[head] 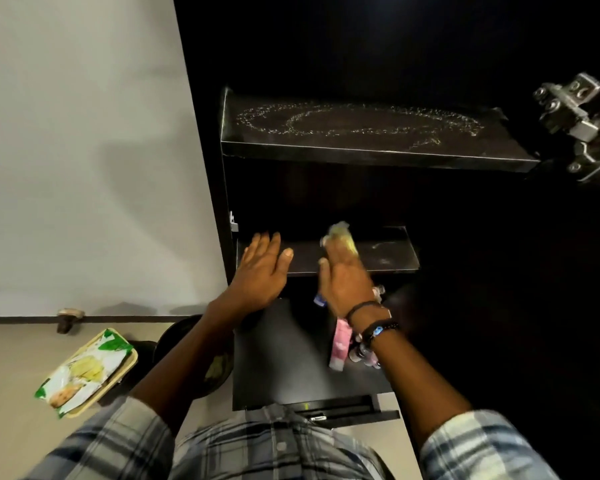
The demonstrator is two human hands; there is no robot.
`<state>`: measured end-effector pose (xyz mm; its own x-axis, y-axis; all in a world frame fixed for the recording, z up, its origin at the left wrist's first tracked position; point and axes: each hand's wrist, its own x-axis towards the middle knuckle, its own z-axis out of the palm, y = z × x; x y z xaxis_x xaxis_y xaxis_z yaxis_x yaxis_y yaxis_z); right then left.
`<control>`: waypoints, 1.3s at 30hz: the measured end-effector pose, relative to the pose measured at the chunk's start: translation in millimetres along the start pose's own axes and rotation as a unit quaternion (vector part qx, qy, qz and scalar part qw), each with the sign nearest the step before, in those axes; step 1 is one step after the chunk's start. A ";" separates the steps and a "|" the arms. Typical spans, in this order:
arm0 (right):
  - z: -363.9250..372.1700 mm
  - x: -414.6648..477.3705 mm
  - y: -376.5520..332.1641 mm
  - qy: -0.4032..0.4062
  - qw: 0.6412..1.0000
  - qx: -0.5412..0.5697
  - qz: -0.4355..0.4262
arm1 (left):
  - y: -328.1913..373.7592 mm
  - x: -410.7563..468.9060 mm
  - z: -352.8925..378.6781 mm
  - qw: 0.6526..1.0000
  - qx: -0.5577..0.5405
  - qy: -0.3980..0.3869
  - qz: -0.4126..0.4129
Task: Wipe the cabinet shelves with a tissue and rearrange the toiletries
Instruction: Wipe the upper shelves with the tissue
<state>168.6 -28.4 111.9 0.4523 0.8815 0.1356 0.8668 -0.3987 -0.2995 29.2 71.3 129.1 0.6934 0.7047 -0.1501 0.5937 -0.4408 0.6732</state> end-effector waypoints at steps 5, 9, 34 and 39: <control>27.5 -21.8 -81.2 -0.050 0.986 0.068 -0.146 | 18.0 -19.2 -26.1 0.987 -0.152 0.040 -0.038; 8.7 -6.0 -23.6 -0.025 0.992 0.057 -0.111 | 25.8 -26.8 -41.5 0.981 -0.192 0.013 -0.032; -1.6 -21.5 32.4 0.071 0.997 -0.024 0.025 | 25.0 -48.5 -52.2 0.988 -0.143 0.027 0.045; -33.7 -18.1 64.7 0.031 0.979 -0.080 0.187 | 24.7 -47.5 -46.8 0.989 -0.133 0.031 0.049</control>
<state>223.5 -78.7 121.8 0.7522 0.6508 0.1038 0.6574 -0.7299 -0.1874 -8.2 53.0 186.7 0.7112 0.7021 -0.0356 0.3903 -0.3523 0.8506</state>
